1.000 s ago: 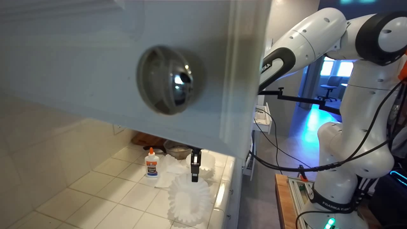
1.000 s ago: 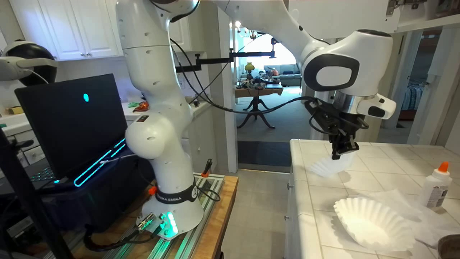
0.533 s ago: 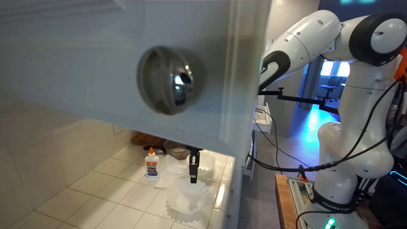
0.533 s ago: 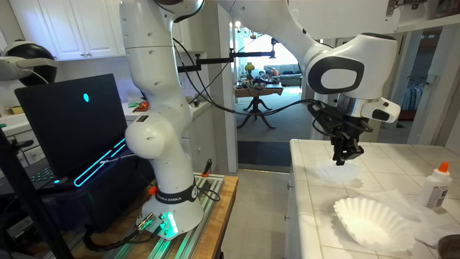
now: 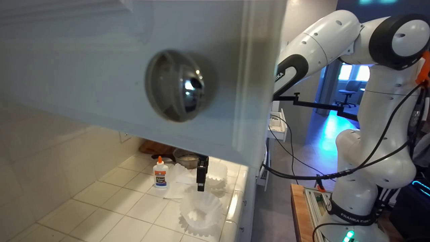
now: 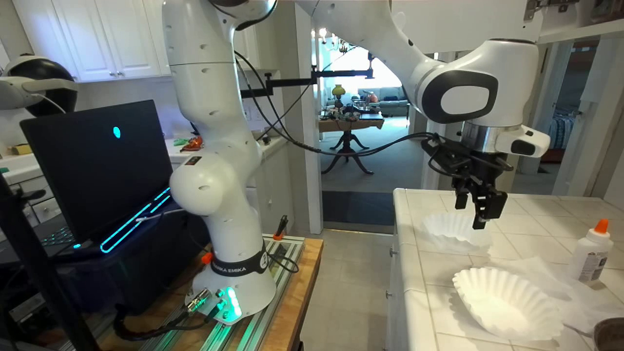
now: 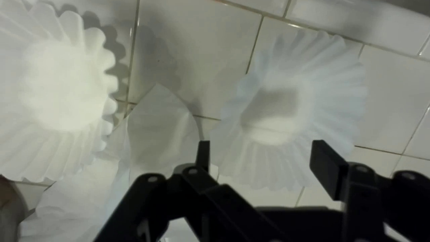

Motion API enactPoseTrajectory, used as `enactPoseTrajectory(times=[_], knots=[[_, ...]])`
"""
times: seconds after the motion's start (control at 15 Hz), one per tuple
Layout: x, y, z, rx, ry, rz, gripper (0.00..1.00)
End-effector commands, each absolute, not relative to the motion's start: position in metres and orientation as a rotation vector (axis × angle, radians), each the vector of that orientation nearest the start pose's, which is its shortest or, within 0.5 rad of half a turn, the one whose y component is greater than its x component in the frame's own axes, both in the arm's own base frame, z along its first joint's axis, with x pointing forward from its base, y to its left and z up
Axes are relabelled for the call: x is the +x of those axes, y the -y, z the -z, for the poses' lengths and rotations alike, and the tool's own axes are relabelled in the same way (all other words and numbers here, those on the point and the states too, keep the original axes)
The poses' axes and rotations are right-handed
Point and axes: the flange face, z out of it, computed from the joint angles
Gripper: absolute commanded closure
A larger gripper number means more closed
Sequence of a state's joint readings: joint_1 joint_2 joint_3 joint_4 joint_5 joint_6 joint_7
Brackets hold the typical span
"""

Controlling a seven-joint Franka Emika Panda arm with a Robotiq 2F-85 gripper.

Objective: Unstack the white bowls.

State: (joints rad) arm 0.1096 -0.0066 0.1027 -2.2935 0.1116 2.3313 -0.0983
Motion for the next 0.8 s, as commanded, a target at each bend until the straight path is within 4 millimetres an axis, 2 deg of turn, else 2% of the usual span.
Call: enactPoseTrajectory(times=[0.0,0.33,0.73], knots=[[0.499,-0.116,-0.38,-3.089,0.363,0.146,0.0],[0.485,-0.115,-0.408,-3.167,0.176,0.17,0.0],[0.454,-0.119,-0.434,-3.176,0.204,0.056,0.0]])
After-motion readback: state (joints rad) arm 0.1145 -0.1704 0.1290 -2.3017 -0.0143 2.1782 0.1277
